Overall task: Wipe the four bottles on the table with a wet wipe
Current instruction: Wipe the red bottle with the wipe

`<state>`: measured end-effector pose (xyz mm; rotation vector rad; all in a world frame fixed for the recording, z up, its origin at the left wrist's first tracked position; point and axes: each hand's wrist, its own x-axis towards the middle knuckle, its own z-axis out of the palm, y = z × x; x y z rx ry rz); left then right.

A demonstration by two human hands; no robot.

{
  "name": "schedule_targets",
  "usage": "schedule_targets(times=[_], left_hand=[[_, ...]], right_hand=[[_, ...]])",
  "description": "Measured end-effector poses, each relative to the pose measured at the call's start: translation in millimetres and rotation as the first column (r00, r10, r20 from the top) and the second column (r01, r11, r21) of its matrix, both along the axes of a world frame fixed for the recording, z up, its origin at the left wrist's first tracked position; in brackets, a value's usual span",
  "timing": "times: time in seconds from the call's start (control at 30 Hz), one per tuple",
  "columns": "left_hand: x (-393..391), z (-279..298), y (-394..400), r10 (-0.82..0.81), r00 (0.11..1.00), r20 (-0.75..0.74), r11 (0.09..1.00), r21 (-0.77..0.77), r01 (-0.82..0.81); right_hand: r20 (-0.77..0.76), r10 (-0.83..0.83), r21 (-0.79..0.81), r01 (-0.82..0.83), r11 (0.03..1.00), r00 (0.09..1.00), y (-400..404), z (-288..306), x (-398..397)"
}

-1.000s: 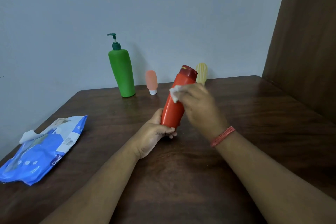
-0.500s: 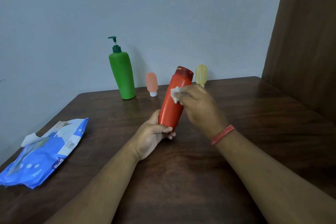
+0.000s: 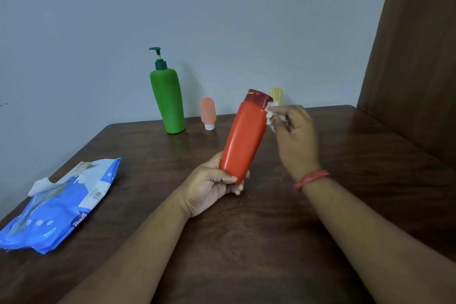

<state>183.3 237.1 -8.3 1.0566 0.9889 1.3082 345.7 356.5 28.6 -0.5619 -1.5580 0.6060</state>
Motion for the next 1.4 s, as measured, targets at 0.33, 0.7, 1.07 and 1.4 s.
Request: schedule_targets(times=[0.33, 0.7, 1.07, 1.4], left_hand=[[-3, 2, 1, 0.025, 0.972, 0.232, 1.000, -0.002, -0.026], [-7, 1, 3, 0.204, 0.971, 0.125, 0.973, 0.086, -0.215], [-9, 4, -3, 0.160, 0.981, 0.110, 0.977, 0.123, -0.173], [-7, 1, -4, 0.160, 0.983, -0.092, 0.982, 0.117, -0.149]], right_hand=[[-0.148, 0.425, -0.320, -0.450, 0.834, 0.893, -20, -12, -13], [0.041, 0.509, -0.383, -0.457, 0.803, 0.860, -37, -30, -25], [-0.371, 0.678, -0.537, -0.742, 0.401, 0.635, -46, -28, -27], [-0.283, 0.635, -0.538, -0.667, 0.515, 0.719, -38, -28, -25]])
